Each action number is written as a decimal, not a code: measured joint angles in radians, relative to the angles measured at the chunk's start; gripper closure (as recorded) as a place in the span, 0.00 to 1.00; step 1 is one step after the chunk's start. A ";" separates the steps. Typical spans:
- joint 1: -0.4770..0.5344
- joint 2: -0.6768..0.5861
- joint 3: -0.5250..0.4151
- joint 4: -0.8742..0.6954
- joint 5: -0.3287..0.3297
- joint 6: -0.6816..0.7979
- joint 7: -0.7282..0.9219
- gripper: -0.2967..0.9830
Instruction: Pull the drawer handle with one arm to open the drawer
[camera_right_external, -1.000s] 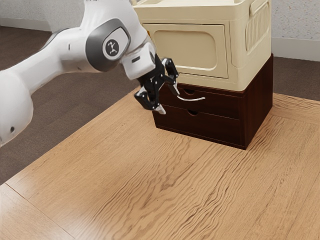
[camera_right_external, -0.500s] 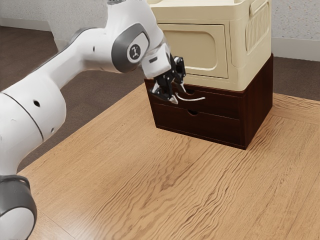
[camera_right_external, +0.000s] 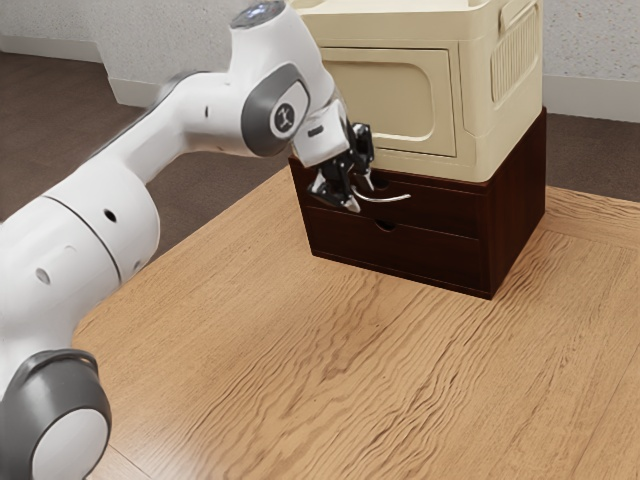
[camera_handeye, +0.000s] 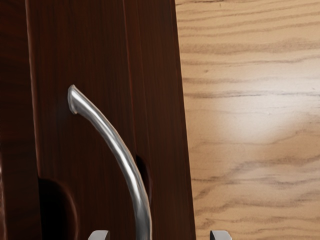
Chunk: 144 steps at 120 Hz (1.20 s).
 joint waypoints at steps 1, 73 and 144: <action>0.000 0.001 0.000 0.001 0.000 0.000 0.000 0.61; -0.067 -0.207 0.032 -0.343 0.000 0.094 -0.002 0.77; -0.166 -0.616 0.064 -0.897 0.138 0.277 -0.030 0.79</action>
